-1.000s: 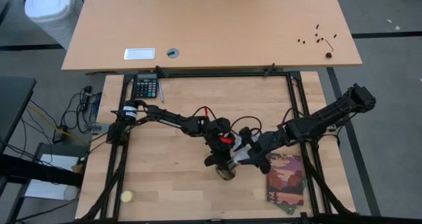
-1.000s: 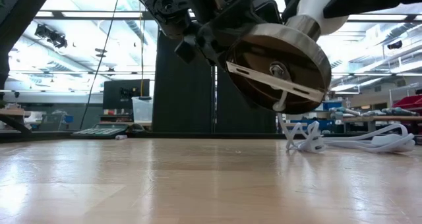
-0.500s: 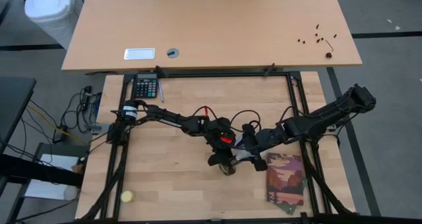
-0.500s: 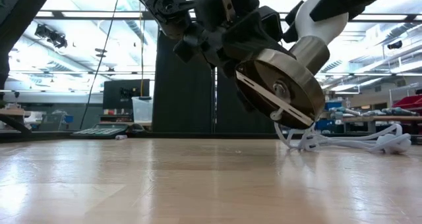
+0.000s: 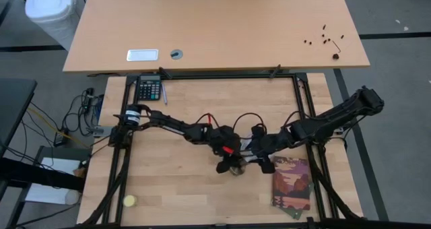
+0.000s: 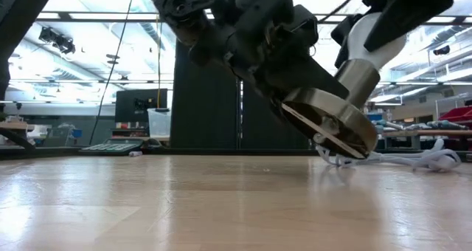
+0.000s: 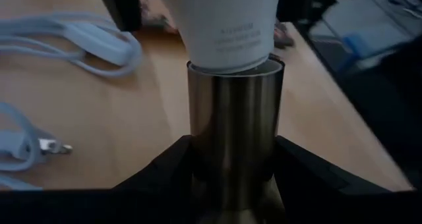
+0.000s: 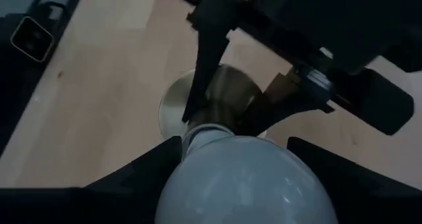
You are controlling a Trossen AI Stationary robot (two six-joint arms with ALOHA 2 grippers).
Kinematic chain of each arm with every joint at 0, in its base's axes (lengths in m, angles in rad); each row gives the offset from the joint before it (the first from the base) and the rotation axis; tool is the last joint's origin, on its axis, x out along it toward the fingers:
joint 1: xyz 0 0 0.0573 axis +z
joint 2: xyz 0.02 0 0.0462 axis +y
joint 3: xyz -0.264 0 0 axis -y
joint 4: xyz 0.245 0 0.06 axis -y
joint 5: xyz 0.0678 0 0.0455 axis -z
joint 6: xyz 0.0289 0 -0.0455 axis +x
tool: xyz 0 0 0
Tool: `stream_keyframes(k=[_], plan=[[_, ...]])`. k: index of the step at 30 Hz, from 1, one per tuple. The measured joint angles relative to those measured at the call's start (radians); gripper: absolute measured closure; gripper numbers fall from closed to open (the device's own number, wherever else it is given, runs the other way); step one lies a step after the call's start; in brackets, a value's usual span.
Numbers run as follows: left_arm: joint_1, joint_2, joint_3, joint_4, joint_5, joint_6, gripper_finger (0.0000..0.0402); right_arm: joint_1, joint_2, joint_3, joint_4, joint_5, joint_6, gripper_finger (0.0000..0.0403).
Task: Screw lightbulb
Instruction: Insert the lightbulb into the lamp socket
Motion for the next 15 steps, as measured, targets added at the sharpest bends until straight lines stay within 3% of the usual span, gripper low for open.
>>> stream_keyframes(k=[5,15], plan=[[-0.005,0.000,-0.038,0.113,-0.155,0.002,0.0213,-0.043,0.000,0.073,-0.136,0.004,-0.016,0.0124],[-0.025,0.008,-0.112,0.324,-0.404,-0.001,0.0213,-0.109,0.001,0.104,-0.218,-0.048,-0.045,0.0125]])
